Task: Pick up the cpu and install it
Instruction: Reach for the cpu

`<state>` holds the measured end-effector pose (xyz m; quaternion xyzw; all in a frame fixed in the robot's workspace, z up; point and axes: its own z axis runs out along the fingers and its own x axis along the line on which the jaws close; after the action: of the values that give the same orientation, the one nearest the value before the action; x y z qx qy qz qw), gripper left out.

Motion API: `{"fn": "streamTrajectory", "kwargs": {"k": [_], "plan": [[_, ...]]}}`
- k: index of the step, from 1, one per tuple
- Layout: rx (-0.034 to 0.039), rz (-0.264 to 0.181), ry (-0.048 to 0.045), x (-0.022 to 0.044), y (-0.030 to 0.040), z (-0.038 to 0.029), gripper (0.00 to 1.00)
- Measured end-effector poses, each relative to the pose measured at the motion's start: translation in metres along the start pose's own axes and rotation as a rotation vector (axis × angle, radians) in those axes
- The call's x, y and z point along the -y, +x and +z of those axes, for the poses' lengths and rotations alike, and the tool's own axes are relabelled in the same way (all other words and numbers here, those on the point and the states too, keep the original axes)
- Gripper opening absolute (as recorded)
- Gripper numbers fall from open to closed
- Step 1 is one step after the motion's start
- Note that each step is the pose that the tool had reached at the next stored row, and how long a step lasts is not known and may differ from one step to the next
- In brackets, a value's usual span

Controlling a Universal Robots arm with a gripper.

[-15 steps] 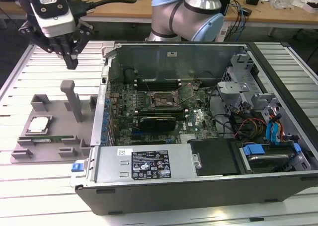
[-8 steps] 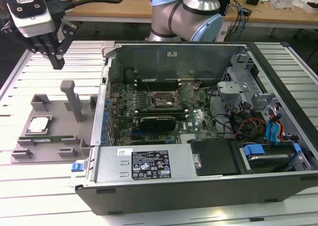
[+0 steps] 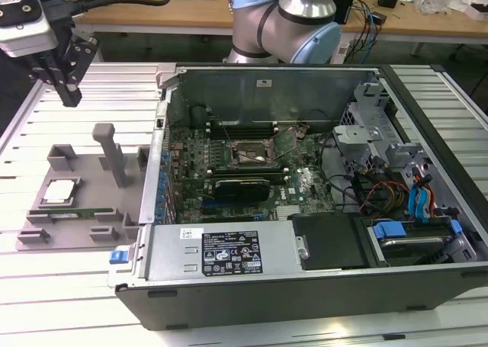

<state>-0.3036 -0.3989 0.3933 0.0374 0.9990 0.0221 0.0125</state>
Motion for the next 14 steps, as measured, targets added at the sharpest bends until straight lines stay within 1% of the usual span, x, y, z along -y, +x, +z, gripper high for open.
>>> {"fn": "streamTrajectory", "kwargs": {"k": [2, 4, 7, 8, 10, 14], "plan": [[0.0, 0.0, 0.0, 0.0003, 0.0043, -0.0001, 0.11], [0.0, 0.0, 0.0, 0.0009, 0.0119, -0.0003, 0.11], [0.0, 0.0, 0.0, 0.0015, 0.0202, -0.0005, 0.11], [0.0, 0.0, 0.0, 0.0018, 0.0241, -0.0006, 0.11], [0.0, 0.0, 0.0001, 0.0021, 0.0281, -0.0008, 0.11], [0.0, 0.0, 0.0001, 0.0031, 0.0421, -0.0011, 0.11]]}}
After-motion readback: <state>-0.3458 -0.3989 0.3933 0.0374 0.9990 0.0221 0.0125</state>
